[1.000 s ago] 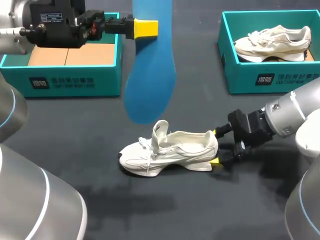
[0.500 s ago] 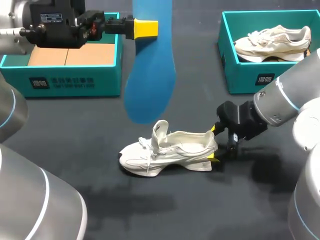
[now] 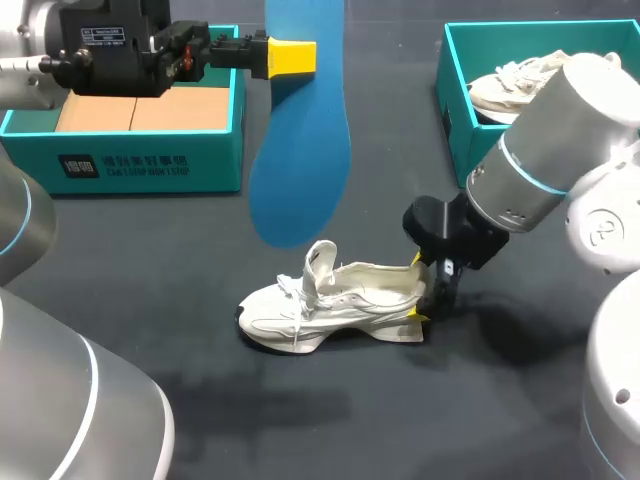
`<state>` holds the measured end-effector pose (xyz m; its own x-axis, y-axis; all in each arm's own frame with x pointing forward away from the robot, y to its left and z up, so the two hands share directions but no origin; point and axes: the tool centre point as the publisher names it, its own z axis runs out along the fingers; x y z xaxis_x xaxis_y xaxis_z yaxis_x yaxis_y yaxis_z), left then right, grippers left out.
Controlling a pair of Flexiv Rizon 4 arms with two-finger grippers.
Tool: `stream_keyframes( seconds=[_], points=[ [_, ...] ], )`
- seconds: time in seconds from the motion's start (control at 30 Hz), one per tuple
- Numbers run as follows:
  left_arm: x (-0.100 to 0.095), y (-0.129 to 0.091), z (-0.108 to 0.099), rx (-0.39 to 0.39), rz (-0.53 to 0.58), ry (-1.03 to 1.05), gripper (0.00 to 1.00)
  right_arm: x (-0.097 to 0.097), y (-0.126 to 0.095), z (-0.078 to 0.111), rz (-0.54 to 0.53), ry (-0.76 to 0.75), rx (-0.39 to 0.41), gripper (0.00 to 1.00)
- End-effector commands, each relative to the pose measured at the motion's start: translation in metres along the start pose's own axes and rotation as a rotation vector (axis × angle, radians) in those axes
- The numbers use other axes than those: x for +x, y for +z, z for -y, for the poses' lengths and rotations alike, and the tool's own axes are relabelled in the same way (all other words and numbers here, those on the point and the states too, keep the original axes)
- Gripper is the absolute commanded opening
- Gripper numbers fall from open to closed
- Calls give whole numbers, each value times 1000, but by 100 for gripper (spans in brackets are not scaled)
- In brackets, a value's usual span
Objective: Take the shoe out of the shoebox, open the shoe tongue, remove and reinsert the insole, then place the shoe into the shoebox
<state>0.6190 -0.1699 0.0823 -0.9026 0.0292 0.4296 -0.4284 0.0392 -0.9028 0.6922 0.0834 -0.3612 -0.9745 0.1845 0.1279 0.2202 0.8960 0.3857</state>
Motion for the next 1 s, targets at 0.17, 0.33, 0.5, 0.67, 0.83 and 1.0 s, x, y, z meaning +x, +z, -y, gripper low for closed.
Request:
stream_keyframes(
  seconds=[0.17,0.33,0.5,0.67,0.83,1.0],
  points=[
    [0,1,0,-2,0,-1,0,1,0,-3,4,1,143,100],
    [0,1,0,-2,0,-1,0,1,-4,-16,24,33,206,100],
    [0,1,0,-2,0,-1,0,5,-9,-24,43,50,237,100],
    [0,1,0,-2,0,-1,0,9,-9,-31,48,58,304,100],
    [0,1,0,-2,0,-1,0,10,-10,-37,62,41,331,100],
    [0,1,0,-2,0,-1,0,10,-11,-41,71,28,351,100]
  ],
)
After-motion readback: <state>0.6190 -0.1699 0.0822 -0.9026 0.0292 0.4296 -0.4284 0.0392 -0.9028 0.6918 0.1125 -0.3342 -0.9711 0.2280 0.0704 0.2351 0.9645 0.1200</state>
